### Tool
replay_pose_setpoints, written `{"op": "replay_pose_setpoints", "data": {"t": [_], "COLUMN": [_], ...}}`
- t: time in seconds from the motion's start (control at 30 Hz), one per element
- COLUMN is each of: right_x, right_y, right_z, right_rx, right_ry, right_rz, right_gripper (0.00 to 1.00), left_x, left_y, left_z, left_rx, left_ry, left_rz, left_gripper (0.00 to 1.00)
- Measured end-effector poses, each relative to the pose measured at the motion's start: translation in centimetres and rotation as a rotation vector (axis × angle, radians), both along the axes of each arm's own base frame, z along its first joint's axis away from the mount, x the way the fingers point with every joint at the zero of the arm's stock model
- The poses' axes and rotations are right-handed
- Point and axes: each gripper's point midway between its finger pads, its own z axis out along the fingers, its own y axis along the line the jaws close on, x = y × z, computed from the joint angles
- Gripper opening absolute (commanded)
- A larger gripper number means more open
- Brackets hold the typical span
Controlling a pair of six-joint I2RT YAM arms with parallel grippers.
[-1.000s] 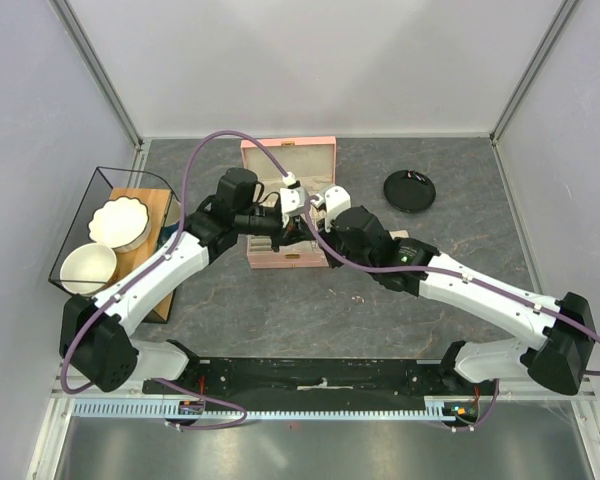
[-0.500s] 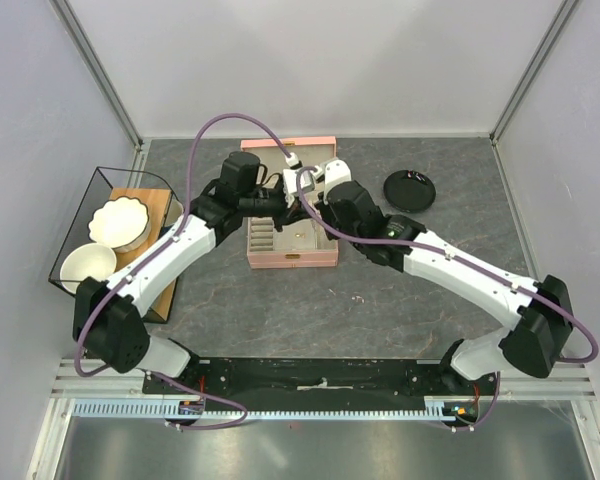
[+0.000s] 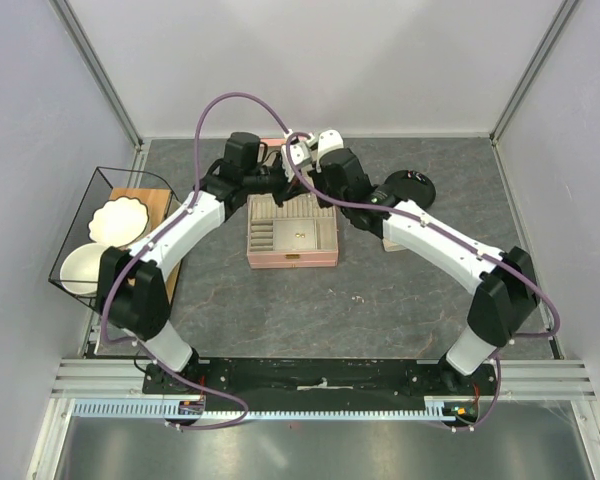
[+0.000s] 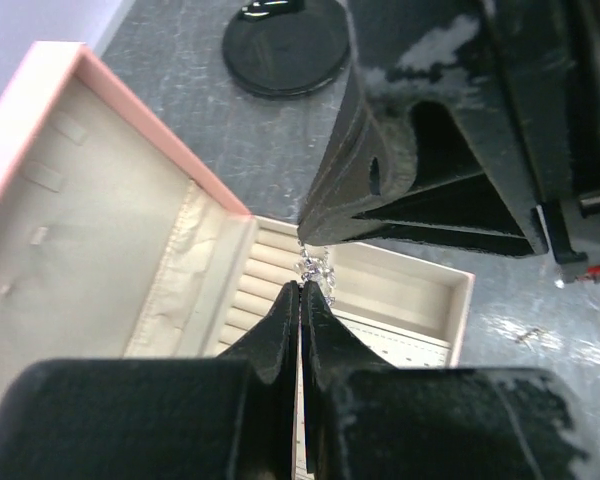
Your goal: Organize the mixed jewelry
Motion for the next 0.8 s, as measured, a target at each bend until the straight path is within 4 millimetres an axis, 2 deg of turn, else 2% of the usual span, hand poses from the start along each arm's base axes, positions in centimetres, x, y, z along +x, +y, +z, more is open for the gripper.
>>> {"op": "replay_pose_setpoints", "data": {"t": [0.2,0.5,0.8], "right_x": [3.1,6.2,8.7], "right_y": [0.0,0.7,1.5], "right_z": [0.2,0.3,1.2], "right_rx": [0.019,0.031,0.047], "right_ry": [-0.013,-0.029,-0.064], "right_rz": [-0.028,-0.019,-0.015], "right_gripper": [0.0,0.0,0.0], "left_x": [3.7,8.9,11.4], "left_y": [-0.1,1.3,2.2], "left_z": [0.0,-0.2,0.6], "left_rx": [-0.002,-0.017,-0.018], "left_ry": [-0.026,-0.02,-0.037], "left_rz": [0.053,0.166,0.241], "left_gripper": [0.02,0.02,0.01]}}
